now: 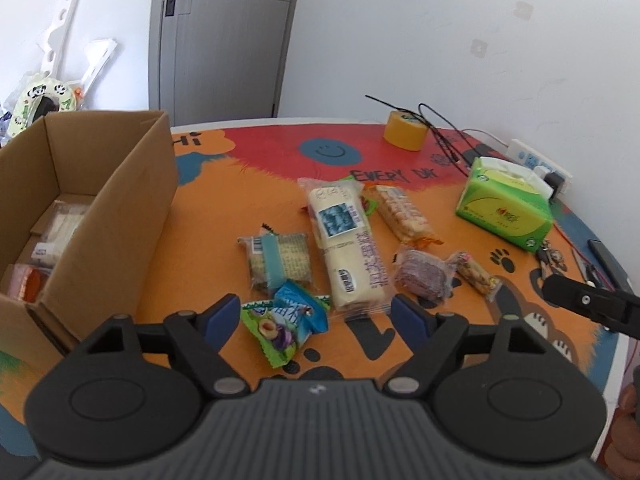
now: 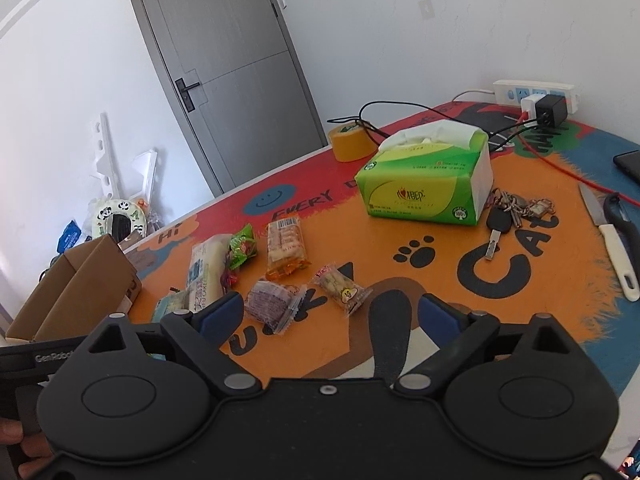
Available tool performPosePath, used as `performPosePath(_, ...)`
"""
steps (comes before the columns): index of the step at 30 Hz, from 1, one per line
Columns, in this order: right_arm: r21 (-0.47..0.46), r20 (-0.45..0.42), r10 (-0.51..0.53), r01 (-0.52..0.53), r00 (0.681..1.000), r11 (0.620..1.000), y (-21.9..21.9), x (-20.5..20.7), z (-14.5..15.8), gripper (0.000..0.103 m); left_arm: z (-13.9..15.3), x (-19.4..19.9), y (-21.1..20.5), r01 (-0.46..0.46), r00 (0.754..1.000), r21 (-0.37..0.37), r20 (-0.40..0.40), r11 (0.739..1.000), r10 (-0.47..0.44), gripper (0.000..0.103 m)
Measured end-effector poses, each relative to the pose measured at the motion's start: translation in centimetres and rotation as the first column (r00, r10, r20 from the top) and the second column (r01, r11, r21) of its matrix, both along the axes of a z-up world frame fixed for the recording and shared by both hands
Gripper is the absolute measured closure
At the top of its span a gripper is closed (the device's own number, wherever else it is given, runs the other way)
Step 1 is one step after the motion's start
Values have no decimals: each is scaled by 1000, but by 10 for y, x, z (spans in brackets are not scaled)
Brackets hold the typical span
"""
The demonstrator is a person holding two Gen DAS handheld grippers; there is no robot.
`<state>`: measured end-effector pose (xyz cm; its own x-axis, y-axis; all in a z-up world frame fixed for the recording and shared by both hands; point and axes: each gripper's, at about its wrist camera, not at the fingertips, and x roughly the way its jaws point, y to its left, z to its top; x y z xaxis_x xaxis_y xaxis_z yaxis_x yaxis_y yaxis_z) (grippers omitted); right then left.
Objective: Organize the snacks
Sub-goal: 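Move both tools back from the box toward the remaining snacks, then grasp the green and blue candy bag with the left gripper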
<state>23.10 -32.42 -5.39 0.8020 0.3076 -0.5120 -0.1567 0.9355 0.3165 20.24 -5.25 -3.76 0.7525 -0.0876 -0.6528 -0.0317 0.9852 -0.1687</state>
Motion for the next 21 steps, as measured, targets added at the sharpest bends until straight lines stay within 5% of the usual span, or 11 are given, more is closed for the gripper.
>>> performPosePath(11,-17,-14,22,-22,1000,1000,15,17,-16,12,-28,21,5,-32,997,4,-68,999,32,33)
performPosePath(21,-19,-13,43,-44,999,999,21,34,-20,12,-33,25,12,-43,997,-17,-60,999,42,67)
